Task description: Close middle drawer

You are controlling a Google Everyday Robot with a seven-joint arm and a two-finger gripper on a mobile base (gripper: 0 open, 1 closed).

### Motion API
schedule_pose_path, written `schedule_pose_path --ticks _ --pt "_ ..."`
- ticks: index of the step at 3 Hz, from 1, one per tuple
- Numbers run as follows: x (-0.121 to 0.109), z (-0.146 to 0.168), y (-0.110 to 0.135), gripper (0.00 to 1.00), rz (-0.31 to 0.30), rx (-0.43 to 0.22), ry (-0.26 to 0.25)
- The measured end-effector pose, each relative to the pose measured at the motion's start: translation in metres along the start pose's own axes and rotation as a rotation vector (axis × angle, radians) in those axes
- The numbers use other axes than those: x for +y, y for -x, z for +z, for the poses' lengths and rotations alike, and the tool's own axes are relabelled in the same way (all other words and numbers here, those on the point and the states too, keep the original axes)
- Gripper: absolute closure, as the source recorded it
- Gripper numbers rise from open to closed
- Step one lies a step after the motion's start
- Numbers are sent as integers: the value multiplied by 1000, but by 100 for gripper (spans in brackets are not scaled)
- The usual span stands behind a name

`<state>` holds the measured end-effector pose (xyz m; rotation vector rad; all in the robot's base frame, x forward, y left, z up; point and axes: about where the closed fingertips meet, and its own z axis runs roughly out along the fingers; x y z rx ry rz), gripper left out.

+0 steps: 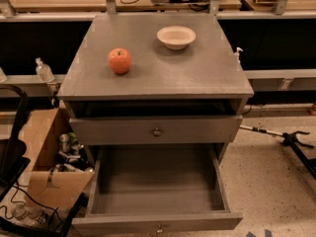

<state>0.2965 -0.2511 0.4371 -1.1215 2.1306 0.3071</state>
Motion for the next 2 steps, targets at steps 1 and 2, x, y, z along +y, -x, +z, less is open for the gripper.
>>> schedule_pose_path --ticks 1,2 --pt "13 33 -14 89 1 -34 75" --pt "16 83 -17 100 -12 -100 156"
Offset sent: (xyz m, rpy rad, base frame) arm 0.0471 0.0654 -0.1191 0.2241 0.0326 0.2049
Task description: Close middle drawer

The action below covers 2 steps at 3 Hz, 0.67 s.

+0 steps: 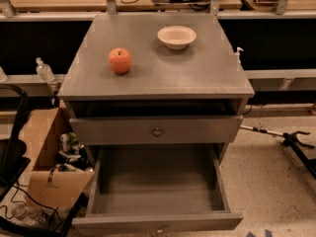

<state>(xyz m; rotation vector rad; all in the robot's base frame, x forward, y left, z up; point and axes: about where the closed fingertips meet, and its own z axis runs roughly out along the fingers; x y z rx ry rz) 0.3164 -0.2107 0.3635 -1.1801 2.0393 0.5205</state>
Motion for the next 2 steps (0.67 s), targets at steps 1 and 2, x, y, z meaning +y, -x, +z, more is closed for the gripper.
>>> schedule_pose_path --ticks 1,2 --pt "-17 35 6 100 -32 -41 43" --pt "-36 53 23 100 -88 -46 52"
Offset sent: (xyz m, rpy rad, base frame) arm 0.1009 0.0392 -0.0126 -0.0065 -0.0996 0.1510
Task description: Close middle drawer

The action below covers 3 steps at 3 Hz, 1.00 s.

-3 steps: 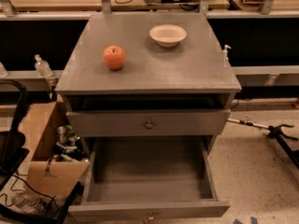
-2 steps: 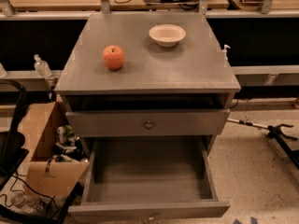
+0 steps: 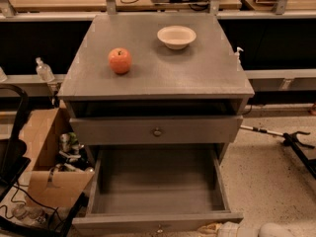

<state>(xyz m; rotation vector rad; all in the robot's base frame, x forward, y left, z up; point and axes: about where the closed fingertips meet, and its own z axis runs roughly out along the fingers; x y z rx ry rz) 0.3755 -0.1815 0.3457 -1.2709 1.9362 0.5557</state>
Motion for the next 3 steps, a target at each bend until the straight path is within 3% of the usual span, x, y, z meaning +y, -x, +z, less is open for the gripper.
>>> schedule_pose_path --ticks 3 --pt "-26 7 24 100 -71 0 -6"
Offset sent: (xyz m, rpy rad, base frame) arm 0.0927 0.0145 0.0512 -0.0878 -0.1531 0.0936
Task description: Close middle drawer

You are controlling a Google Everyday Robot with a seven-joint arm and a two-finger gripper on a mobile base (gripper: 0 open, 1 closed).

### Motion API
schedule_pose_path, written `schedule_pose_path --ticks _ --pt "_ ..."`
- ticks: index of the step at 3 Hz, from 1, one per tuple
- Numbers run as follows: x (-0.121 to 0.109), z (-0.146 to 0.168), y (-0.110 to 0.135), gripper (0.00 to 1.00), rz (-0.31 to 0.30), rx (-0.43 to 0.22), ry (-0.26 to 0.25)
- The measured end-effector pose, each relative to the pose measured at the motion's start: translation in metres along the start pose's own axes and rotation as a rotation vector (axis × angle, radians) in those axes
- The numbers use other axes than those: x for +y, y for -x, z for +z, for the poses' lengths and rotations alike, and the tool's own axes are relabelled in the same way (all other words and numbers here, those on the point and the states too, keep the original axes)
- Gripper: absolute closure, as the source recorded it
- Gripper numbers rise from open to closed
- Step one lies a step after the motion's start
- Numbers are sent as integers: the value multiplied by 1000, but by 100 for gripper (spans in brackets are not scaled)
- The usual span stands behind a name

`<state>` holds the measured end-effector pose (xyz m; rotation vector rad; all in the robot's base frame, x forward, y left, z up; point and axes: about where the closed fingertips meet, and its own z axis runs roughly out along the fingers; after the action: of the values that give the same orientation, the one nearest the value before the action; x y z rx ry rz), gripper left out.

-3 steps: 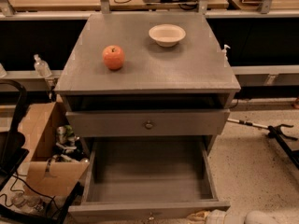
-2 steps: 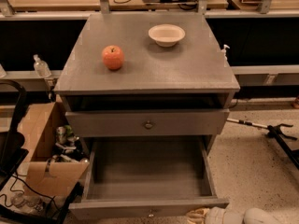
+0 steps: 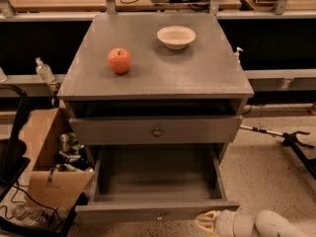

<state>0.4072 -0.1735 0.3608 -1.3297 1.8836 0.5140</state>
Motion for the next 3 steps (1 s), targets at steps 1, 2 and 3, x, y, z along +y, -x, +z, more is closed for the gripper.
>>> schedule_pose_path --ticks 1,2,3 --pt "-22 8 18 100 -45 -7 -2" --pt "-27 12 22 100 -52 -10 -1" --pt "-48 30 38 100 -85 -24 5"
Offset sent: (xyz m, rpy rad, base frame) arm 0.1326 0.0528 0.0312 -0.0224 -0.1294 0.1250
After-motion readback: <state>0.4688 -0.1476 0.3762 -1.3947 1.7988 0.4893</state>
